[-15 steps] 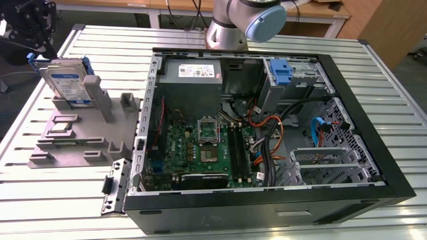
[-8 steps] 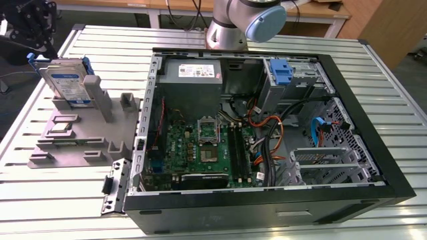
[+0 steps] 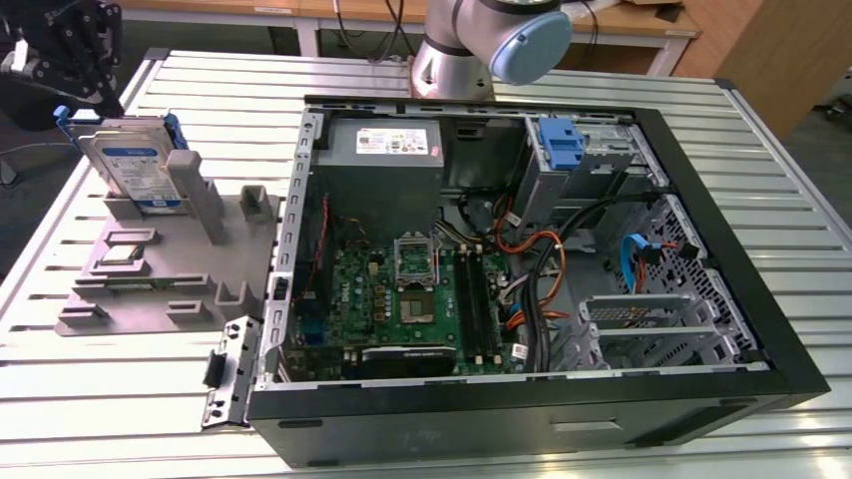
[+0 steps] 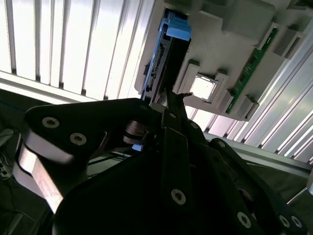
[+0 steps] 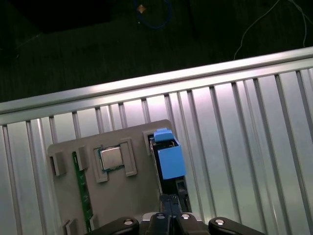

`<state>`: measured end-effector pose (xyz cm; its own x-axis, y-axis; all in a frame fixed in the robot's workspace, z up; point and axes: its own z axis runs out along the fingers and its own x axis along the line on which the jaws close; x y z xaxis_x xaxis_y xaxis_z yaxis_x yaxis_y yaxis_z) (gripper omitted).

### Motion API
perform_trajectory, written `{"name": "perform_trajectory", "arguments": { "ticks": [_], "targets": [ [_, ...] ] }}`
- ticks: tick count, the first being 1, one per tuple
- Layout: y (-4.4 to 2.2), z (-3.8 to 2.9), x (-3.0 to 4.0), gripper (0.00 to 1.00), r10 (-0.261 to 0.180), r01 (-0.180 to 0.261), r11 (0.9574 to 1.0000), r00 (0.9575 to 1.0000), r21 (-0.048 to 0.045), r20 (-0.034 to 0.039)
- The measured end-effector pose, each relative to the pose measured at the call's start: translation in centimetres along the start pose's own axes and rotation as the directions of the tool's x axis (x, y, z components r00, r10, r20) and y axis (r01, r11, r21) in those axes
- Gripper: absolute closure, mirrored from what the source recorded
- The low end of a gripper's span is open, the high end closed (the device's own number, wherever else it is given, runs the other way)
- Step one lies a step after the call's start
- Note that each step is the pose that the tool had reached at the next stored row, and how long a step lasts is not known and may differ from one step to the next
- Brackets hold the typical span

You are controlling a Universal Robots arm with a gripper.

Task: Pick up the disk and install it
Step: 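Pick up the disk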

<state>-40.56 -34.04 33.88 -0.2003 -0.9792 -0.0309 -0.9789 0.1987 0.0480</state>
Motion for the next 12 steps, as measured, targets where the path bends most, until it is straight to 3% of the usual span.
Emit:
{"name": "perform_trajectory", "arguments": {
  "ticks": [5,7,12],
  "targets": [
    [-0.04,0.00,-0.01,0.90,-0.001,0.001,1.0000,1.0000,-0.0003,-0.0002],
    [-0.06,0.02,-0.01,0.90,-0.001,0.001,1.0000,1.0000,-0.0095,-0.0007],
    [-0.05,0.02,-0.01,0.90,0.000,0.000,0.9999,1.0000,-0.0117,-0.0011]
  ]
}}
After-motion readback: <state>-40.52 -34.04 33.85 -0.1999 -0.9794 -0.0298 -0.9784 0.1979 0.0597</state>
